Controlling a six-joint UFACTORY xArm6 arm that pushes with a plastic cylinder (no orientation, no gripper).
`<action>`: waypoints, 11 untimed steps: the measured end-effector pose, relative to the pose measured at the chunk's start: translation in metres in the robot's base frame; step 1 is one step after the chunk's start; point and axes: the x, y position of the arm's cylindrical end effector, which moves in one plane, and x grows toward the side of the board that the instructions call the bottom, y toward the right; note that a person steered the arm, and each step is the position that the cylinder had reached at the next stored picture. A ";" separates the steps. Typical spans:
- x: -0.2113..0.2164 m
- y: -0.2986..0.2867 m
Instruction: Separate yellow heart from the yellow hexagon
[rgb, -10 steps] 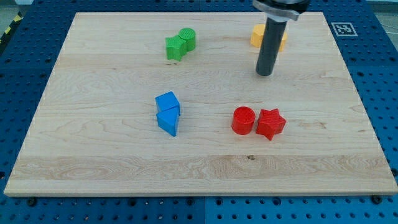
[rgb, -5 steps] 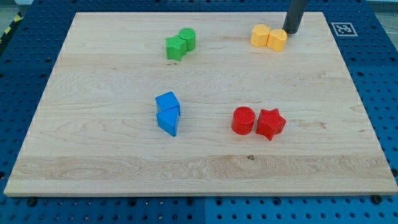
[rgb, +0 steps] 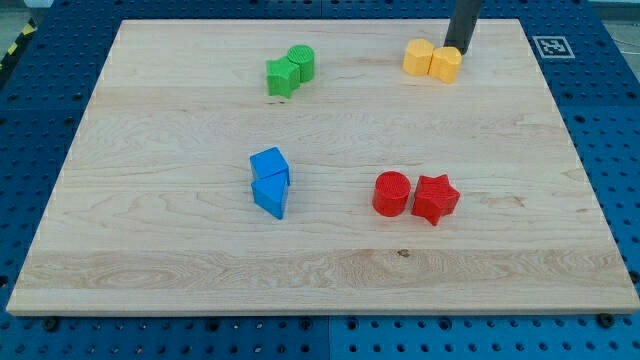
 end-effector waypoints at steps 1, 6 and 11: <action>0.010 0.000; 0.051 -0.008; 0.058 -0.075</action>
